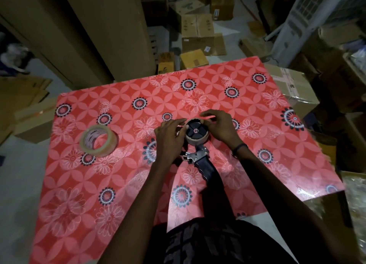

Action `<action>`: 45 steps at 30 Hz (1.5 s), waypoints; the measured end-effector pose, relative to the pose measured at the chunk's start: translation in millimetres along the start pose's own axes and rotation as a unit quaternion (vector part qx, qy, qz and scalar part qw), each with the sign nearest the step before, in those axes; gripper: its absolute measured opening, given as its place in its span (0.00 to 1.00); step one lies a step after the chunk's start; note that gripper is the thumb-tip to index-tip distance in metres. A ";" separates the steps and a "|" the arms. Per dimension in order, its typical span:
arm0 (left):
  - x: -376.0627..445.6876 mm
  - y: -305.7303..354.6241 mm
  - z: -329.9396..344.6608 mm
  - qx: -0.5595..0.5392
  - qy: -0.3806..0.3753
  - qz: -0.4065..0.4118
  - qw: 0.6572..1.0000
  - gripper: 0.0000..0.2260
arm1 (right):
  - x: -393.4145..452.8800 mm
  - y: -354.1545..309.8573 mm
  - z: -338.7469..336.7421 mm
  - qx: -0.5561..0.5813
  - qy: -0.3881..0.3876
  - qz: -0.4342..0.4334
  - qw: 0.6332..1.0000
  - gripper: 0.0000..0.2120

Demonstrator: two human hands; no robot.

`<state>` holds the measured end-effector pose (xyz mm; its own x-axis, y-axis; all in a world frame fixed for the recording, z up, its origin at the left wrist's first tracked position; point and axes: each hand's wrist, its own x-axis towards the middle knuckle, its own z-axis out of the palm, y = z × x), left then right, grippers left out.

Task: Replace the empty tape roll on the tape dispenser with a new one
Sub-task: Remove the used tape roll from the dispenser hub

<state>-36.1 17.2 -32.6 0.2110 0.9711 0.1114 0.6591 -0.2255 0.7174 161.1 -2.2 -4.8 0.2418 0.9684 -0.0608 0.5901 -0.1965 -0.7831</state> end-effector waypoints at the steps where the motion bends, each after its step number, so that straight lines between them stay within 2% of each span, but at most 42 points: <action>1: -1.0 -0.2 -0.5 0.000 0.000 0.000 1.000 0.14 | -3.9 2.2 1.8 0.002 0.029 0.022 0.999 0.10; 3: -1.9 -1.3 -0.9 -0.005 0.000 0.000 1.000 0.14 | -11.5 6.1 7.1 0.005 0.062 0.046 0.997 0.08; 6: -0.6 -0.8 0.7 -0.017 0.006 -0.004 1.000 0.13 | -9.8 7.9 11.2 0.004 0.066 0.042 0.997 0.05; 11: 1.1 -0.3 3.0 -0.052 0.027 -0.025 0.998 0.08 | 9.5 1.4 0.1 -0.016 -0.019 -0.023 0.999 0.06; 14: 0.7 0.9 2.8 -0.038 0.028 -0.022 0.999 0.10 | 13.1 -2.0 -3.6 -0.007 -0.050 -0.038 0.998 0.07; 20: -2.1 1.0 1.5 -0.040 0.042 -0.023 0.998 0.11 | -16.6 8.5 5.3 0.024 0.076 0.062 0.995 0.15; 22: -4.3 1.6 0.6 -0.055 0.051 -0.028 0.997 0.12 | -24.3 13.8 9.8 0.032 0.072 0.083 0.993 0.10; 24: -5.6 3.0 -0.8 -0.070 0.056 -0.031 0.995 0.11 | -24.5 14.8 12.8 0.033 0.069 0.063 0.995 0.08; 27: -5.3 4.1 -0.9 -0.083 0.058 -0.028 0.994 0.08 | -17.7 10.1 13.2 0.006 0.063 0.031 0.998 0.09; 33: 0.4 3.2 3.2 -0.021 0.031 -0.031 0.999 0.12 | -6.9 6.4 11.5 -0.013 0.021 0.007 1.000 0.10; 36: 8.1 8.1 -0.1 0.054 0.008 -0.016 0.998 0.16 | -5.3 8.0 11.9 0.004 0.040 0.037 0.998 0.07; 39: 20.7 15.3 -1.5 0.089 -0.004 -0.010 0.996 0.15 | -7.7 8.4 15.6 0.017 0.066 0.058 0.996 0.06; 45: 32.4 24.2 1.0 0.040 -0.026 -0.047 0.998 0.08 | -5.3 4.0 17.6 -0.017 0.080 0.049 0.995 0.04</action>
<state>-12.5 43.2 -12.4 0.1811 0.9834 0.0095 0.7331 -0.1414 0.6653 148.6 -5.4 -18.5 0.4171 0.9082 -0.0351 0.5831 -0.2971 -0.7561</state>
